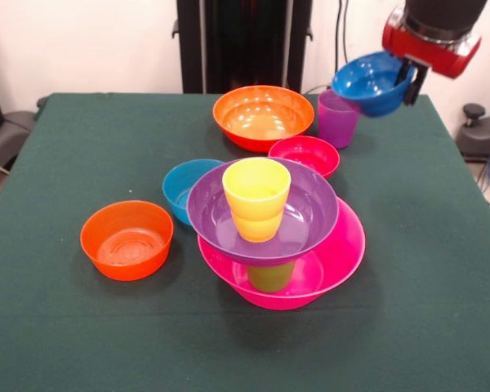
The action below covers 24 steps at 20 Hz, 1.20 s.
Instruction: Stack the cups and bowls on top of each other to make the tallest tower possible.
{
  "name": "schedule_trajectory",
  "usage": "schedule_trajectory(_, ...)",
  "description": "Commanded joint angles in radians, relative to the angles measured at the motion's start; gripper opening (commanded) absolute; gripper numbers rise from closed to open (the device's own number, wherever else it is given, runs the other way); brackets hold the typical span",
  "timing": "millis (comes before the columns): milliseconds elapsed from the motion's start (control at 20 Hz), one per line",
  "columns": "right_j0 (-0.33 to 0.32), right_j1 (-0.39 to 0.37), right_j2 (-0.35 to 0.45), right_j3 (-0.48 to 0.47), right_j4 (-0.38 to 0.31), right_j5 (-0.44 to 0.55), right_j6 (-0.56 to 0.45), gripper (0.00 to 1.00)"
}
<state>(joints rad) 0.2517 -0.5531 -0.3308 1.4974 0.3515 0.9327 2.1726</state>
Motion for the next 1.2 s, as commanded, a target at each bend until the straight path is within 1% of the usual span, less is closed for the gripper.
schedule_trajectory(50,-0.014,0.026,0.015,-0.217,-0.096,0.238,0.132,0.00)
schedule_trajectory(150,-0.018,0.052,-0.009,-0.282,-0.107,0.278,0.150,0.00)
schedule_trajectory(300,-0.038,0.088,-0.027,-0.349,-0.124,0.299,0.143,0.00)
schedule_trajectory(550,-0.104,0.145,-0.024,-0.408,-0.179,0.258,0.035,0.00)
schedule_trajectory(700,-0.129,0.170,-0.018,-0.450,-0.203,0.268,-0.002,0.00)
schedule_trajectory(950,-0.171,0.181,0.008,-0.453,-0.233,0.212,-0.050,0.00)
schedule_trajectory(1050,-0.197,0.186,0.030,-0.459,-0.236,0.196,-0.081,0.00)
schedule_trajectory(1200,-0.233,0.188,0.061,-0.463,-0.243,0.194,-0.126,0.00)
